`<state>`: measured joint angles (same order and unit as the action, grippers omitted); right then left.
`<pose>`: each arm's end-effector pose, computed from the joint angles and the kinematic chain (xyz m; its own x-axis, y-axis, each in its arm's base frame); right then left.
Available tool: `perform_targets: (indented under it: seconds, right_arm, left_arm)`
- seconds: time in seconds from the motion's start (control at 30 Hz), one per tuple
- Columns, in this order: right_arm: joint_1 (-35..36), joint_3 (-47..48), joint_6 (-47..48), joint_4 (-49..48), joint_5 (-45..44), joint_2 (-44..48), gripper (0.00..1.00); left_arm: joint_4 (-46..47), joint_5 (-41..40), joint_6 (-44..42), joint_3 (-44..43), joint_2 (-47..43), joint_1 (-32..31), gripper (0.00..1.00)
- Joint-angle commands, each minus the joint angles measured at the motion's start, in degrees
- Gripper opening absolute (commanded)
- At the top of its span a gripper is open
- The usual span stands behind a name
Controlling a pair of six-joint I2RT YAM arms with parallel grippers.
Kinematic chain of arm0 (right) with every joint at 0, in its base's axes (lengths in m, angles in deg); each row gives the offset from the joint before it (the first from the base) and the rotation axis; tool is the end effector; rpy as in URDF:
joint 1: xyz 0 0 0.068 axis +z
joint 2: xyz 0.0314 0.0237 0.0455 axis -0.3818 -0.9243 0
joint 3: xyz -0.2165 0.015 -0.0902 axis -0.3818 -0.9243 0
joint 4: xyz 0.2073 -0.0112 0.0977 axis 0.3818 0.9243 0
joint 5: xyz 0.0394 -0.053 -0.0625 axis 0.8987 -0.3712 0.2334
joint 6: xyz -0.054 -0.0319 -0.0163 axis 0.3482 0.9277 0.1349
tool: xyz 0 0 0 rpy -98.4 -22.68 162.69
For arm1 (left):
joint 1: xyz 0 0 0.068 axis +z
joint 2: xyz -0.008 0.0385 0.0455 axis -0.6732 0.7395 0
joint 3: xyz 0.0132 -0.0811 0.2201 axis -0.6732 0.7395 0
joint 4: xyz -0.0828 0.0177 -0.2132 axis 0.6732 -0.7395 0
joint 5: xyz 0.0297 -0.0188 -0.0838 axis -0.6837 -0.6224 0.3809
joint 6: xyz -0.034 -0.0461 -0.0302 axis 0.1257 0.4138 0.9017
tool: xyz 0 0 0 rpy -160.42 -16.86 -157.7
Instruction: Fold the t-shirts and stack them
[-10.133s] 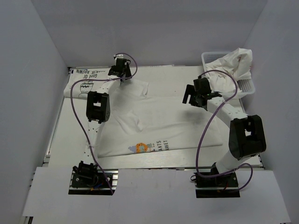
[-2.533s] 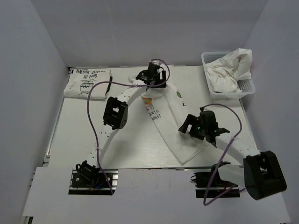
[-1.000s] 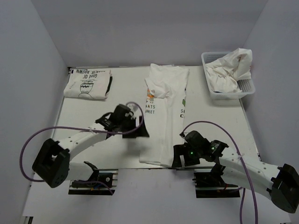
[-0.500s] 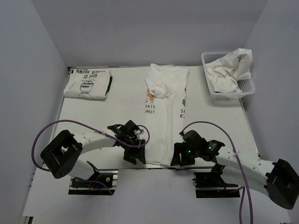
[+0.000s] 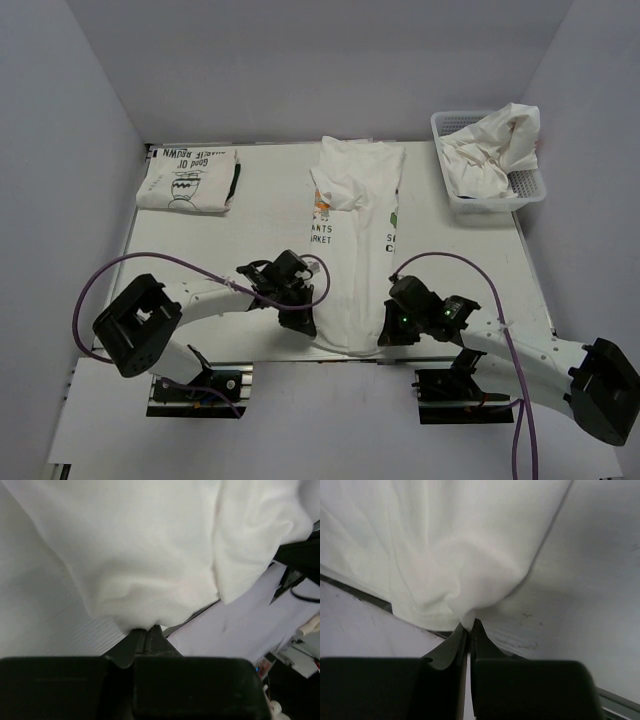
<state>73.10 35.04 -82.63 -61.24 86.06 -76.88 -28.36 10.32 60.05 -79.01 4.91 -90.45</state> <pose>0.1013 0.1292 0.1311 -0.9424 -0.0158 -0.3340 -0.1681 0.8860 0.4322 0.1410 -0.1872 0.1202 -0.9779 0.1976 -0.0681 0.2032 0.8225 -0.5313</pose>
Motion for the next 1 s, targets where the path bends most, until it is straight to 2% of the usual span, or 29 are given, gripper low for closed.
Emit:
perform_targets:
  seconds: [0.0,0.03,0.17,0.3,0.43,0.6,0.73,0.97]
  right_arm:
    - [-0.03,7.28,0.66,2.50,-10.08,-0.75,0.00]
    - [-0.03,8.25,0.84,3.04,-14.36,-1.19,0.00]
    - [-1.61,13.33,0.67,1.65,-21.25,-2.86,0.00]
    - [-4.42,18.52,2.15,1.03,-27.93,-8.38,0.00]
    - [-10.64,24.25,5.23,-5.10,-31.71,-14.28,0.00]
    - [-16.36,30.99,9.27,-13.29,-30.84,-24.90,0.00]
    - [-19.88,37.24,11.47,-13.30,-26.99,-33.35,0.00]
    - [-23.67,41.74,12.45,-16.29,-23.02,-42.93,0.00]
  left_arm:
    - [1.53,-6.22,-0.08,-5.46,-3.58,-0.20,0.00]
    - [1.00,-7.89,-0.08,-7.12,-4.55,-0.20,0.00]
    - [0.99,-17.21,-0.70,-12.47,-5.79,1.03,0.00]
    - [-2.60,-25.29,-1.23,-20.90,-0.09,2.08,0.00]
    - [-4.63,-35.06,-1.23,-29.09,5.89,4.37,0.00]
    - [-4.63,-36.56,-4.38,-39.82,15.98,8.32,0.00]
    - [-6.04,-33.67,-6.66,-47.81,23.10,10.61,0.00]
    - [-2.87,-30.25,-8.34,-53.09,30.15,14.38,0.00]
